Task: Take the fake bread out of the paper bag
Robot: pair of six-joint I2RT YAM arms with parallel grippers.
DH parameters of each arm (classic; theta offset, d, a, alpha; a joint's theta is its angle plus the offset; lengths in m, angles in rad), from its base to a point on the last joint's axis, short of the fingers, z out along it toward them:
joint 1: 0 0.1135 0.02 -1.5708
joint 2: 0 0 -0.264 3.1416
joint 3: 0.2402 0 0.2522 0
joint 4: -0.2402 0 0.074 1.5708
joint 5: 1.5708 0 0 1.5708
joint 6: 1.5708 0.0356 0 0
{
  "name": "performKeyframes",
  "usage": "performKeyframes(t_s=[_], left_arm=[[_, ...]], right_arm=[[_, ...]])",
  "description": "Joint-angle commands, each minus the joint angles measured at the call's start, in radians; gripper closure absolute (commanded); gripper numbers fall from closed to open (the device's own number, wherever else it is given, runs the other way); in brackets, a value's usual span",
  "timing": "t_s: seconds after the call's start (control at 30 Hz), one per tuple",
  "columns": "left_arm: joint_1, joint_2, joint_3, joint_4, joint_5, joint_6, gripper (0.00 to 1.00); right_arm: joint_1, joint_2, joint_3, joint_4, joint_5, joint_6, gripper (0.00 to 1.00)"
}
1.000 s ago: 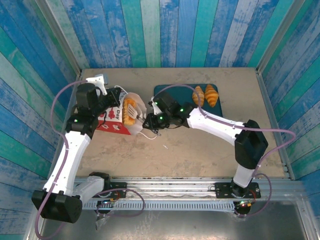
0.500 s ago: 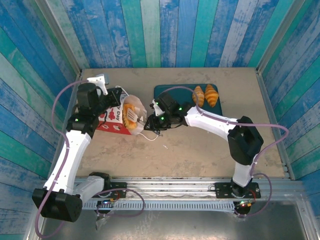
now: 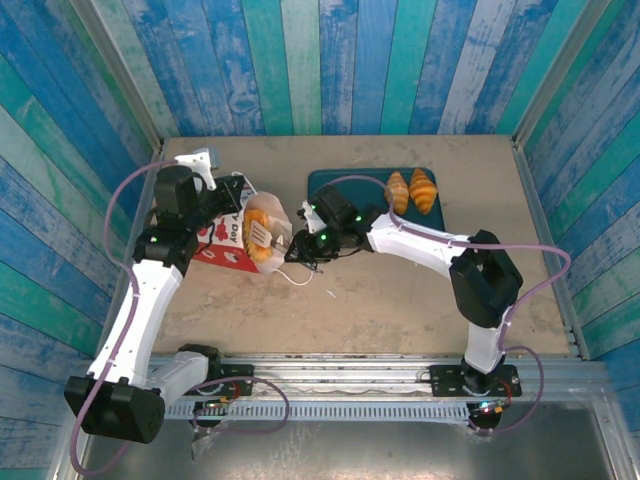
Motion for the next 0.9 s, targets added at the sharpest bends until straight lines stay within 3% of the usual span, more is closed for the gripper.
performKeyframes(t_s=[0.0, 0.47, 0.77, 0.87], left_arm=[[-0.001, -0.002, 0.000, 0.019, -0.005, 0.001, 1.00], [-0.001, 0.007, 0.004, 0.024, -0.002, -0.005, 1.00], [-0.001, 0.001, 0.001, 0.023, -0.012, -0.004, 1.00], [-0.001, 0.003, -0.003, 0.032, -0.017, -0.008, 1.00]], right_arm=[[-0.006, -0.006, -0.018, 0.055, -0.027, 0.000, 0.58], [-0.019, 0.059, -0.078, 0.215, -0.184, 0.041, 0.60], [-0.026, -0.021, -0.090, 0.222, -0.157, 0.029, 0.80], [-0.026, -0.043, -0.059, 0.160, -0.157, -0.023, 0.80]])
